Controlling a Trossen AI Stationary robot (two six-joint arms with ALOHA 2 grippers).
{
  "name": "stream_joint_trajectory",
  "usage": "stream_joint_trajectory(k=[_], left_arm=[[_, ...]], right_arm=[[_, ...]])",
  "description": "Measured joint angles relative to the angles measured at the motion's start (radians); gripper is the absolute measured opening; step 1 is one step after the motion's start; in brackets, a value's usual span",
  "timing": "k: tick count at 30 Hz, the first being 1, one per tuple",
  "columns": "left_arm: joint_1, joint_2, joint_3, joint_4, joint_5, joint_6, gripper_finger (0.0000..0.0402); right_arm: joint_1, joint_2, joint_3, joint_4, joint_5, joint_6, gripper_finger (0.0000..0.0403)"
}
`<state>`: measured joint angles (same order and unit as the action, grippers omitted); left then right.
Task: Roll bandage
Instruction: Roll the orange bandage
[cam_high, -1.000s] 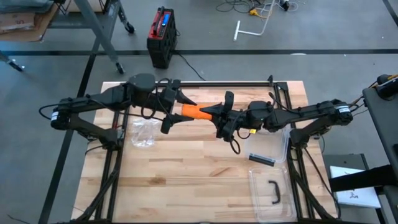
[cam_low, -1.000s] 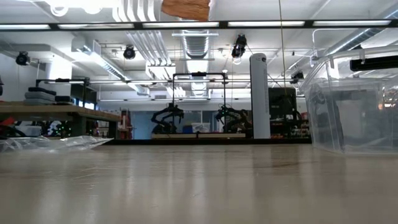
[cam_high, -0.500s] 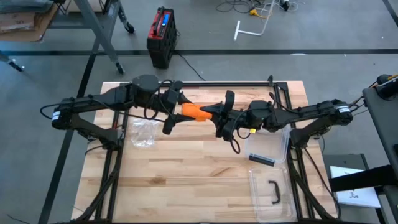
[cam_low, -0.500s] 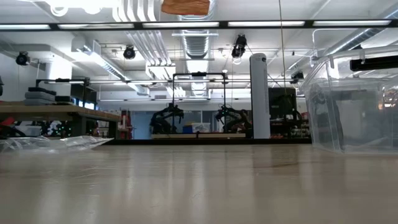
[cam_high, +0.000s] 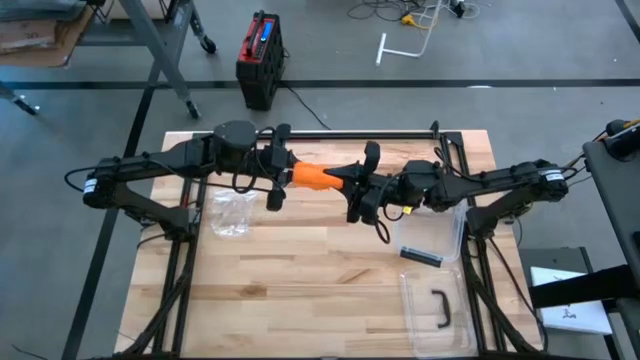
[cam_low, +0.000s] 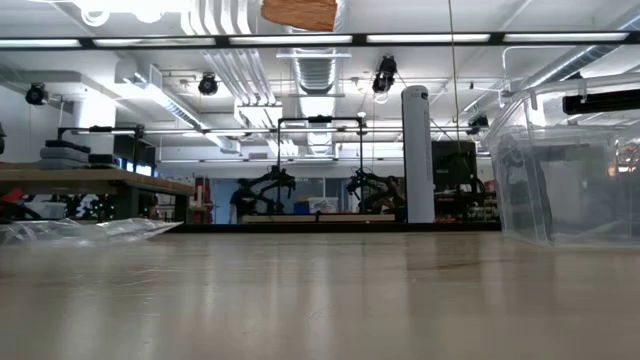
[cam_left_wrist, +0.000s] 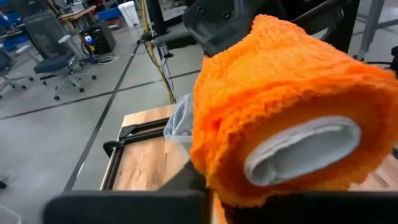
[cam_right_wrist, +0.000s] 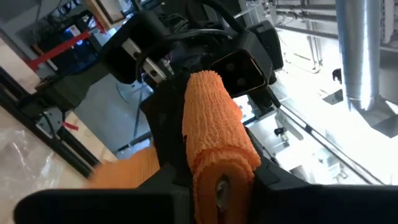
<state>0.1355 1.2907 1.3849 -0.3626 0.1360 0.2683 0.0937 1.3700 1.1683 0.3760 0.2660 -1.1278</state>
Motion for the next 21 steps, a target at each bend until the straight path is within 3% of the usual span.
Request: stream_joint_trajectory(k=[12, 21], left_arm=[[-0.001, -0.002, -0.048, 0.083, -0.006, -0.026, 0.0001], [0.0, -0.016, -0.147, 0.333, -0.025, -0.042, 0.0]], right_arm=[[0.044, -0.051, 0.0, 0.022, -0.015, 0.128, 0.0054], [0.044, -0.087, 0.0, 0.024, -0.038, 0.44, 0.0061]])
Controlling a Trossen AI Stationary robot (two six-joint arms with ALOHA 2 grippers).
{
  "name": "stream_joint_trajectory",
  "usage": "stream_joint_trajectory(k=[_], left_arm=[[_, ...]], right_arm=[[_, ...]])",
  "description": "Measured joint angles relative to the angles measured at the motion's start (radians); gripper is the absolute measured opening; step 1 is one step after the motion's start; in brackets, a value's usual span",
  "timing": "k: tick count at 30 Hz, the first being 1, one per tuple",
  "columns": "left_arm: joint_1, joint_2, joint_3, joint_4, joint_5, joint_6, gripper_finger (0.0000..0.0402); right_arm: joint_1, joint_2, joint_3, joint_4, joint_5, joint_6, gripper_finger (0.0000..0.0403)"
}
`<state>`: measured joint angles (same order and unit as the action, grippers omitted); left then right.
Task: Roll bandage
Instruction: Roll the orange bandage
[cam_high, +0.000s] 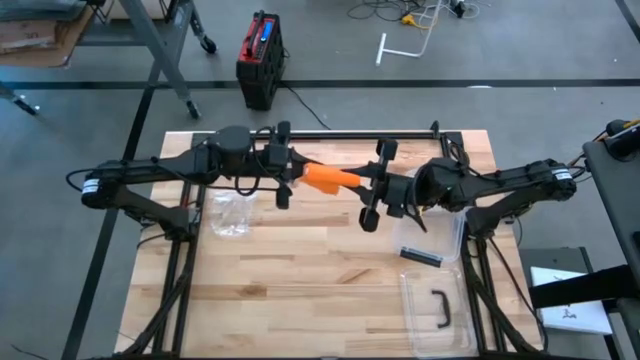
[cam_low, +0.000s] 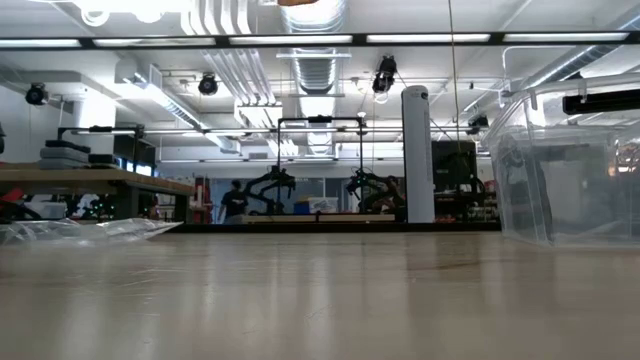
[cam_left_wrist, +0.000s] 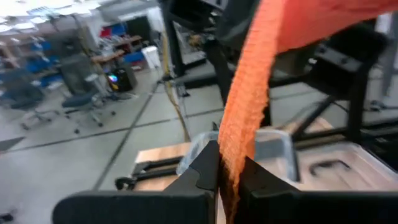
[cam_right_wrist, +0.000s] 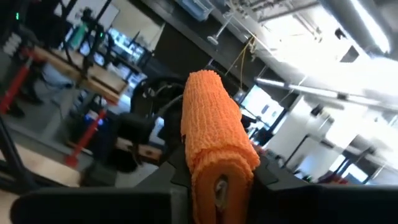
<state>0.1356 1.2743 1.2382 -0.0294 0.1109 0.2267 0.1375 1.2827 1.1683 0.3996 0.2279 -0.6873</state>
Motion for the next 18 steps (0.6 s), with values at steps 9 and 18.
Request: stream_joint_trajectory(k=[9, 18], left_arm=[[0.007, 0.0, -0.059, 0.05, -0.064, -0.001, 0.0], [-0.003, 0.0, -0.075, 0.072, -0.05, -0.002, 0.0]], right_arm=[[-0.005, -0.018, 0.0, 0.039, 0.025, 0.072, 0.0056], [-0.034, 0.015, 0.0, 0.047, 0.196, -0.128, 0.0056]])
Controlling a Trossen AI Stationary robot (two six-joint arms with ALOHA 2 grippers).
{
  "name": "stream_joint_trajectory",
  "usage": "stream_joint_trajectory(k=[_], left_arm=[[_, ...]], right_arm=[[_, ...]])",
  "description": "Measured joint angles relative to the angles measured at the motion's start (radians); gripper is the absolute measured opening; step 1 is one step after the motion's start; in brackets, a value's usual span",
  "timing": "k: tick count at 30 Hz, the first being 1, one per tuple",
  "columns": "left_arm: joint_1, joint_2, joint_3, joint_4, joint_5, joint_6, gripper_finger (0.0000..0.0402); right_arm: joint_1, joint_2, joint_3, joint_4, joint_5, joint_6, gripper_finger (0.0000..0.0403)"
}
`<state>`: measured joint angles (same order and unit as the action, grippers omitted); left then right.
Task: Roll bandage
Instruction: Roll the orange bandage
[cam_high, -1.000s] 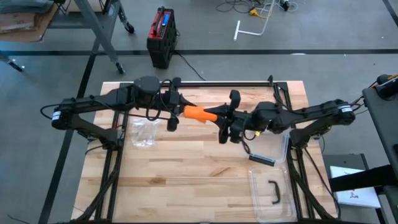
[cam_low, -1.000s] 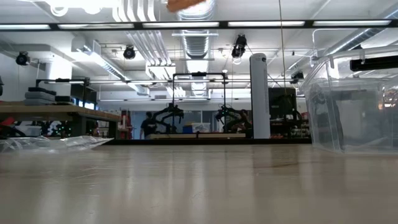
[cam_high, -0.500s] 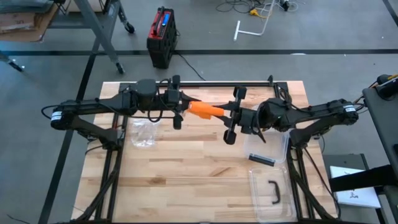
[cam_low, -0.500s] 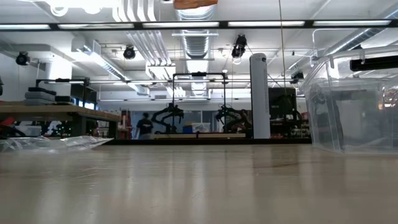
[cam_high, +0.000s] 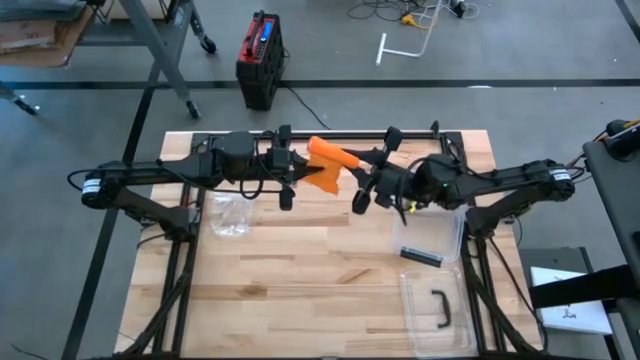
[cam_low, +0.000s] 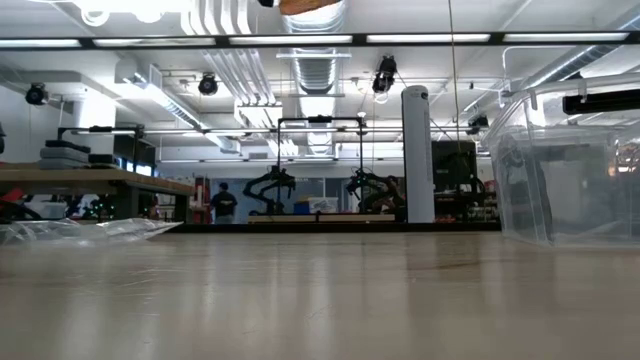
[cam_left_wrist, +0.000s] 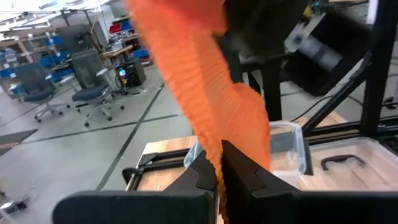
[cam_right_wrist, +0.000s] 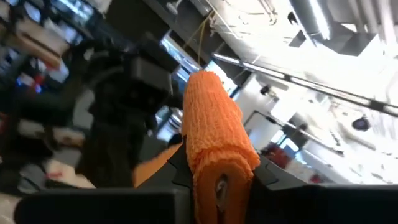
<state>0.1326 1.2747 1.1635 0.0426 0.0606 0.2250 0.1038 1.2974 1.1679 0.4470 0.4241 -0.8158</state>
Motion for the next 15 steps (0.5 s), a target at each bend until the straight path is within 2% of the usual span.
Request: stream_joint_trajectory(k=[10, 15], left_arm=[[-0.001, -0.033, 0.018, -0.025, 0.011, -0.028, 0.0], [-0.002, -0.049, 0.019, -0.008, 0.094, -0.079, 0.0]], right_arm=[[-0.001, 0.015, -0.004, -0.043, 0.021, -0.326, 0.0052], [-0.009, 0.03, -0.005, -0.027, 0.023, -0.483, 0.0055]])
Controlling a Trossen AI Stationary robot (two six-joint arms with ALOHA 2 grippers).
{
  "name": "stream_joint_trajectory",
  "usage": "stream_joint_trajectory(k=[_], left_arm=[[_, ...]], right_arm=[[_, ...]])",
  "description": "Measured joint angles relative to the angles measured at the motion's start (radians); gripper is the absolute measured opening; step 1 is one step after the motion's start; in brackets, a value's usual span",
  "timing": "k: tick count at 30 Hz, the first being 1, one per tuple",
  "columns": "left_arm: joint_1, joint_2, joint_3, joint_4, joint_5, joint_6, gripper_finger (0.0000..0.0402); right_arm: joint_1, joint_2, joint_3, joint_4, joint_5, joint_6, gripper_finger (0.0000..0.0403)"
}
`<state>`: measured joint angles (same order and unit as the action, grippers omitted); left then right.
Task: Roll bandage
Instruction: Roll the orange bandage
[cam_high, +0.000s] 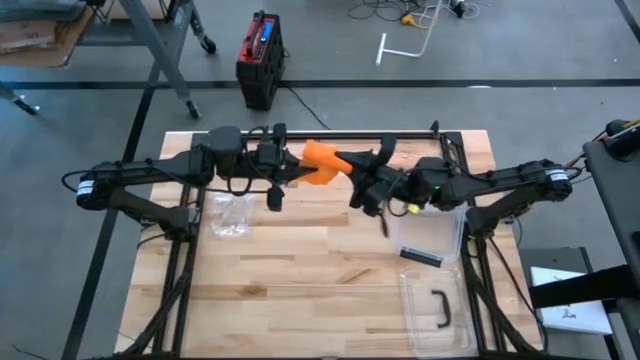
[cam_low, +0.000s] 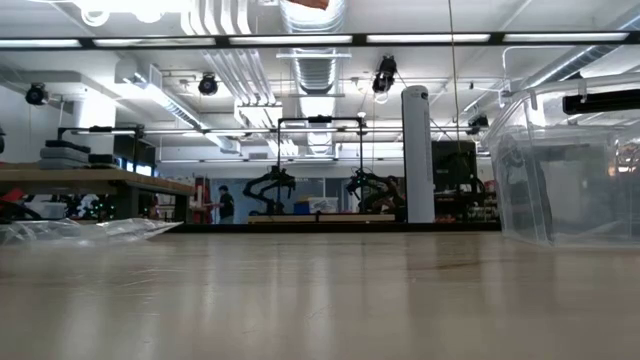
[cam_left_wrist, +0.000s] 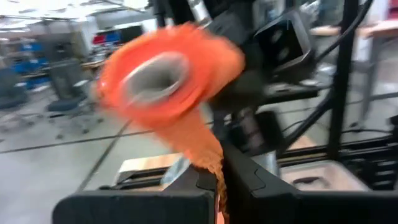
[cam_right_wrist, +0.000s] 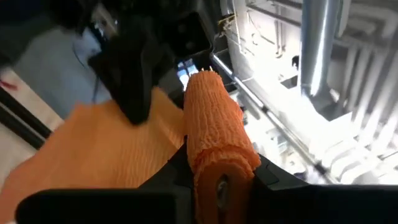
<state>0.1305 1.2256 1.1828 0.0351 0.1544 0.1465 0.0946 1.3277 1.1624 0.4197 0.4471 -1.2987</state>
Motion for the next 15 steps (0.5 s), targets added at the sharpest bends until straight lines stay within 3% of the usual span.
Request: stream_joint_trajectory(k=[8, 15], left_arm=[[-0.01, 0.0, -0.001, 0.0, 0.042, -0.019, 0.0], [-0.011, -0.007, -0.002, -0.026, 0.045, -0.027, 0.0]], right_arm=[[-0.007, 0.075, 0.005, 0.044, 0.048, -0.199, 0.0055], [-0.007, 0.085, 0.005, 0.039, 0.059, -0.272, 0.0053]])
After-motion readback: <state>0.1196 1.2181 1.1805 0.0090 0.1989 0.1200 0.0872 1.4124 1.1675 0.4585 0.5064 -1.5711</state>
